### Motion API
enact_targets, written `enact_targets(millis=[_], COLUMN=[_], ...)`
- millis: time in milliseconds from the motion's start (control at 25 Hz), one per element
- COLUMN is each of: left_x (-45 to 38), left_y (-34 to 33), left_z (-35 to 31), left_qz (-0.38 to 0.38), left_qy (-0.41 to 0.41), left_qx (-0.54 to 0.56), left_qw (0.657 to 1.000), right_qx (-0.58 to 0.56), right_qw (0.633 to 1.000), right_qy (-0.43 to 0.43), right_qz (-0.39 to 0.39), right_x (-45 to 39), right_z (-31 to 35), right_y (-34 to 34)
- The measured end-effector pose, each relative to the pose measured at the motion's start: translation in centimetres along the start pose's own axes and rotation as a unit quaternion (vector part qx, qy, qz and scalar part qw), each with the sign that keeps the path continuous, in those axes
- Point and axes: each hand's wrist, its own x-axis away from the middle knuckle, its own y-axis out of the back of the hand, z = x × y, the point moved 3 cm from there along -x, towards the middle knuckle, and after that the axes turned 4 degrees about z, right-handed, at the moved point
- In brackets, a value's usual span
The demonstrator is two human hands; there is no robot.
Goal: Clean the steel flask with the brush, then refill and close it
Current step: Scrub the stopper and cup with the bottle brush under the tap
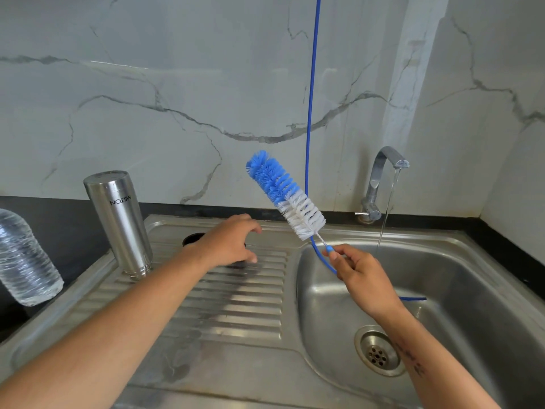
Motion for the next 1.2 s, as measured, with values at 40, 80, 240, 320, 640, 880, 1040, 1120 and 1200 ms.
enact_targets(millis=[40, 80, 240, 320, 640, 880, 1040, 1120, 1200], left_x=[1.1, 2.2, 5.7, 6.6, 7.4, 7.4, 7.4, 7.4, 7.3], left_y=[-0.4, -1.1, -5.3, -6.7, -8.8, -8.6, -8.5, -8.4, -8.5], left_z=[-1.2, -2.3, -6.2, -7.2, -7.8, -7.9, -8.0, -8.0, -7.8], left_qz=[-0.009, -0.008, 0.035, 0.039, 0.092, 0.067, 0.088, 0.102, 0.111], left_qy=[-0.025, -0.053, -0.155, -0.186, -0.245, -0.264, -0.258, -0.255, -0.249], left_qx=[0.017, 0.033, 0.068, 0.085, 0.069, 0.075, 0.077, 0.073, 0.070], left_qw=[1.000, 0.998, 0.985, 0.978, 0.963, 0.959, 0.959, 0.959, 0.960], right_qx=[0.002, 0.003, 0.018, 0.035, 0.136, 0.254, 0.297, 0.300, 0.298], right_qw=[1.000, 1.000, 1.000, 0.999, 0.987, 0.957, 0.938, 0.933, 0.930], right_qy=[-0.001, -0.001, 0.000, 0.015, 0.079, 0.105, 0.096, 0.090, 0.088], right_qz=[0.001, 0.000, -0.006, -0.005, 0.030, 0.091, 0.151, 0.177, 0.196], right_x=[0.1, 0.1, 0.1, 0.2, -4.1, -13.8, -18.5, -19.8, -20.5], right_z=[0.1, 0.2, 0.1, 0.1, 3.3, 5.7, 4.4, 3.4, 2.8], right_y=[0.0, 0.0, 0.0, -0.2, -3.7, -9.5, -13.6, -14.7, -15.5])
